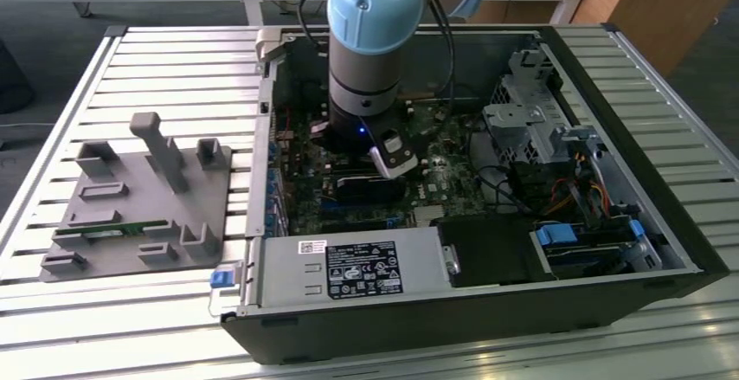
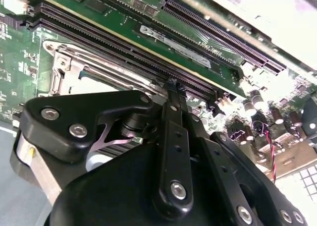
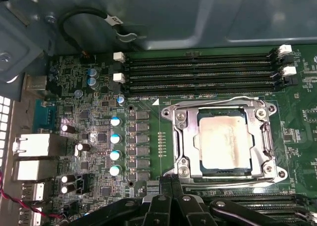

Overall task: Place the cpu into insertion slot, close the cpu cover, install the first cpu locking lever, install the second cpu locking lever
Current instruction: 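Install the second cpu locking lever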

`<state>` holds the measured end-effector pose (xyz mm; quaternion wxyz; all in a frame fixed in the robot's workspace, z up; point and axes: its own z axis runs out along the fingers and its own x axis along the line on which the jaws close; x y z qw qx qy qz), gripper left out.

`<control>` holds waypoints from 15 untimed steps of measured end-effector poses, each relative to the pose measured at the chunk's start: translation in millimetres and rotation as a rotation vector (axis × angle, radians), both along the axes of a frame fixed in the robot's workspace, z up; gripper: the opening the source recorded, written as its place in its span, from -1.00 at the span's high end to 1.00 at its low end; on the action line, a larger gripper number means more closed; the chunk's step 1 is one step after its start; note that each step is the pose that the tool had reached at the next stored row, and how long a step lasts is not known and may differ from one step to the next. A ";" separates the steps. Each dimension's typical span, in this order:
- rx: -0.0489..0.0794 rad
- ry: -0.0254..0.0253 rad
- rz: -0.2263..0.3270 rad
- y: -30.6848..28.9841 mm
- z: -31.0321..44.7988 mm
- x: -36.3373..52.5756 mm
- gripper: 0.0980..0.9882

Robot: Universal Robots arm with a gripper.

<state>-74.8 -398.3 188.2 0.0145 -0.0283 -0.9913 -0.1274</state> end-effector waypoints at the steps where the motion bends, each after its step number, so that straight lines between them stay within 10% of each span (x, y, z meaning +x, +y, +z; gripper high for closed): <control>1: 0.001 0.0001 0.000 0.1 -0.2 -0.1 0.98; 15: 0.016 -0.0004 0.000 0.3 5.0 -0.4 0.98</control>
